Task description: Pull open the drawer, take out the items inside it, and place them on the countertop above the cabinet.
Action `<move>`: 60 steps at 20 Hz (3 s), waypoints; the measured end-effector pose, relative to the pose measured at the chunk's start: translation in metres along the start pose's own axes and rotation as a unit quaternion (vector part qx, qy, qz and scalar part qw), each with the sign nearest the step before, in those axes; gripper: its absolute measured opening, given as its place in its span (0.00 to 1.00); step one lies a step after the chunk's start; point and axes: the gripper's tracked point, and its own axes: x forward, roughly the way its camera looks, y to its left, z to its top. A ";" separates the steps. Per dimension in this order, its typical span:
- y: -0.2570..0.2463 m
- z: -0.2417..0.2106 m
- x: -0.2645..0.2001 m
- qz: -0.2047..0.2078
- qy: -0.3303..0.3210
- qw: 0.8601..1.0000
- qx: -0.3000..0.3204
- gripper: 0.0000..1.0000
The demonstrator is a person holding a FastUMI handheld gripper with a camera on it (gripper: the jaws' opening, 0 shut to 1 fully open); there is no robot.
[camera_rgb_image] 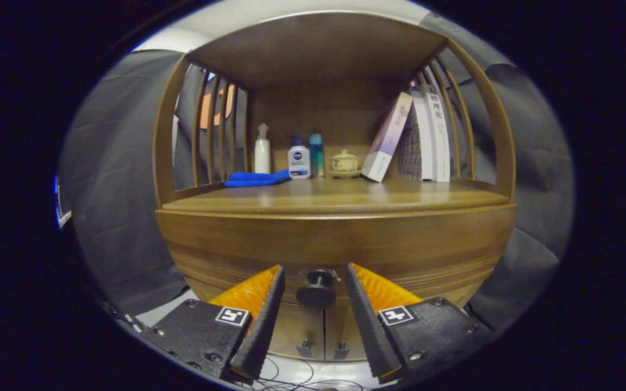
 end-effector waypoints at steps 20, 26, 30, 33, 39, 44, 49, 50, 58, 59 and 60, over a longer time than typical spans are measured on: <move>-0.002 -0.021 -0.002 -0.036 0.014 0.999 0.010 0.36; -0.001 -0.030 -0.037 -0.032 0.020 0.999 0.000 0.35; 0.002 -0.037 -0.063 -0.023 0.023 0.999 0.000 0.35; 0.003 -0.043 -0.083 -0.013 0.024 1.000 0.002 0.35; 0.003 -0.057 -0.114 -0.011 0.025 1.000 -0.009 0.35; 0.003 -0.065 -0.134 -0.001 0.028 1.000 -0.007 0.35; 0.006 -0.070 -0.146 0.011 0.029 0.999 -0.017 0.35; 0.006 -0.070 -0.146 0.014 0.033 0.999 -0.018 0.35; 0.009 -0.016 -0.171 0.061 0.055 0.997 -0.011 0.56; 0.010 -0.006 -0.172 0.069 0.054 0.996 -0.009 0.59; 0.012 0.008 -0.175 0.080 0.052 0.995 -0.003 0.63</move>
